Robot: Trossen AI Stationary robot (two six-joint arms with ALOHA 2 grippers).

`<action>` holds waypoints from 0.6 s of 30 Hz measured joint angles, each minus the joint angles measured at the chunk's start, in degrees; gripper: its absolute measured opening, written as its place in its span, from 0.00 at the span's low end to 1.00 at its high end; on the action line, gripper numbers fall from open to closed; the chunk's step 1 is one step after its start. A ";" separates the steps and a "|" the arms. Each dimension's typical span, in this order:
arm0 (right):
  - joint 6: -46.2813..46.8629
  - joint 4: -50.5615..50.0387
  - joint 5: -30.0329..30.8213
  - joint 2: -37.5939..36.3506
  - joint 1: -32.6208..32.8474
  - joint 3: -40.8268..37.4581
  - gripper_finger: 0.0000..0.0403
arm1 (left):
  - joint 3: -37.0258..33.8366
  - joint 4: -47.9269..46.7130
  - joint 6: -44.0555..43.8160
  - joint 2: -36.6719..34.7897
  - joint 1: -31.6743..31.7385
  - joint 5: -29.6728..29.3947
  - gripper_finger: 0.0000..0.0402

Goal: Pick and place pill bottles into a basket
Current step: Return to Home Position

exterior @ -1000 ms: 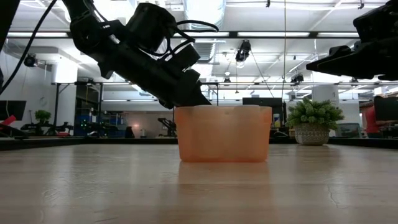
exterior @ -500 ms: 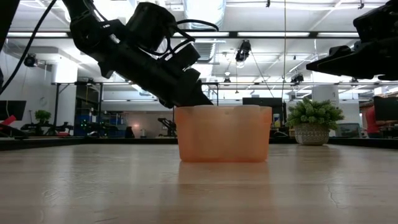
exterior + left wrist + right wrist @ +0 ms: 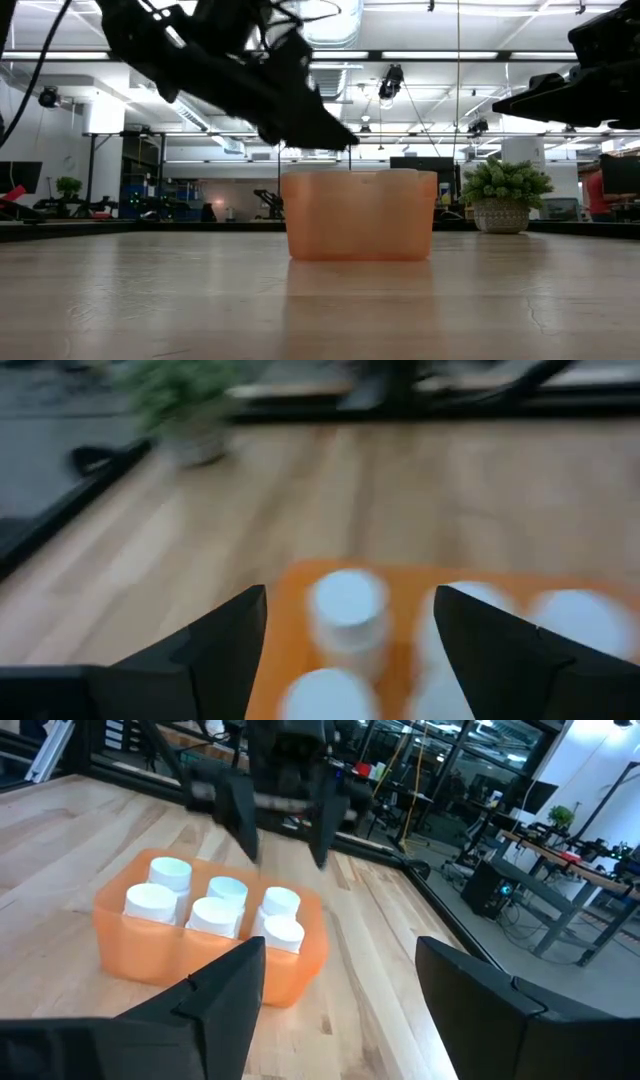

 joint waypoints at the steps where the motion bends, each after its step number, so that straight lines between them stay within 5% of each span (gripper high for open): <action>1: 0.05 0.00 -0.04 -0.01 0.01 0.01 0.62 | -0.37 -0.18 0.18 -1.36 -0.07 2.50 0.67; 5: 0.05 -0.02 -0.03 0.06 0.00 0.02 0.63 | -2.28 6.04 0.27 -6.22 0.02 20.00 0.67; 10: 0.12 0.01 0.04 0.21 0.00 0.01 0.63 | -7.54 41.34 -7.77 -7.00 -0.10 50.07 0.67; 13: 0.01 -0.01 -0.01 0.28 0.00 0.02 0.63 | -9.94 59.04 -14.30 -6.40 -0.11 51.76 0.67; 18: -0.04 0.06 -0.01 0.28 0.02 0.02 0.62 | -10.51 57.91 -15.17 -7.48 -0.21 52.53 0.67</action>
